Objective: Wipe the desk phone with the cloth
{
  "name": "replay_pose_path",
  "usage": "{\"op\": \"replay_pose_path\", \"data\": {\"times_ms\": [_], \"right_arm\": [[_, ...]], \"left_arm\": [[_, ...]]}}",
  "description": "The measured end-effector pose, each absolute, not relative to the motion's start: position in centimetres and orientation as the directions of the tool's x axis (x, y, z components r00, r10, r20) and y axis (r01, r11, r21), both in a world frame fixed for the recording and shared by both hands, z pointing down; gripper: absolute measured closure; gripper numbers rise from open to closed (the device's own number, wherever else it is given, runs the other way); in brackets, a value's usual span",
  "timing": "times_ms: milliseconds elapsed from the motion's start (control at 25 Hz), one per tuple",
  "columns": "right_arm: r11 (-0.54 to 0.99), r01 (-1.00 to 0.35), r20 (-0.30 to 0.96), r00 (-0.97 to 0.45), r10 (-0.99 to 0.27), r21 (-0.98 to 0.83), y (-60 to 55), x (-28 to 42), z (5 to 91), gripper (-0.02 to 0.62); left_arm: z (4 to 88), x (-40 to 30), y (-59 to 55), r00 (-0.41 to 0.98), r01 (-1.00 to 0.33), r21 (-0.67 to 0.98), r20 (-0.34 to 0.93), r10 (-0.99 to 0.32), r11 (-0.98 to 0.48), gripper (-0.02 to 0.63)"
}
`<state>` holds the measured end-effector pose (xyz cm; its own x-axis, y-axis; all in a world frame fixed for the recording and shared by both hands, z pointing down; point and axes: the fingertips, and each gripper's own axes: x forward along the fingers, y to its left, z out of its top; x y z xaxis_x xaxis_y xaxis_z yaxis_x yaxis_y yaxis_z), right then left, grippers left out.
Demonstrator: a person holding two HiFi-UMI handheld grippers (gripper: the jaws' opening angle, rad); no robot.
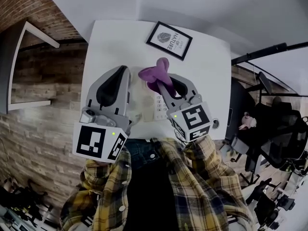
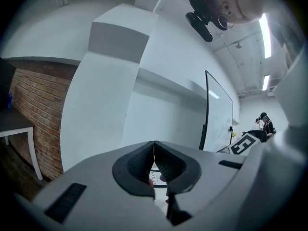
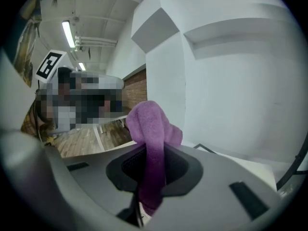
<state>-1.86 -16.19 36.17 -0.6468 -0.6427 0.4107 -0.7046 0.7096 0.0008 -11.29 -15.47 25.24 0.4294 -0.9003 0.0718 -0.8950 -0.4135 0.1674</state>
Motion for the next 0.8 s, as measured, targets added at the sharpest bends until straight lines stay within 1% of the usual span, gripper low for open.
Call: {"op": "replay_pose_path", "data": {"times_ms": [480,800], "right_arm": [[0.759,-0.651,0.578,-0.626,-0.524,-0.017,-16.9,-4.0,44.8,0.528],[0.793,-0.607,0.688,-0.555,-0.468,0.049,-17.4,-5.1,50.2,0.528]], "left_arm": [[27.2,-12.8,-15.3,0.386,-0.913,0.191,0.113,-0.915,-0.362,0.591],[27.9,-13.6,-14.8,0.368,-0.918,0.207,0.128,-0.921,-0.339,0.591]]}}
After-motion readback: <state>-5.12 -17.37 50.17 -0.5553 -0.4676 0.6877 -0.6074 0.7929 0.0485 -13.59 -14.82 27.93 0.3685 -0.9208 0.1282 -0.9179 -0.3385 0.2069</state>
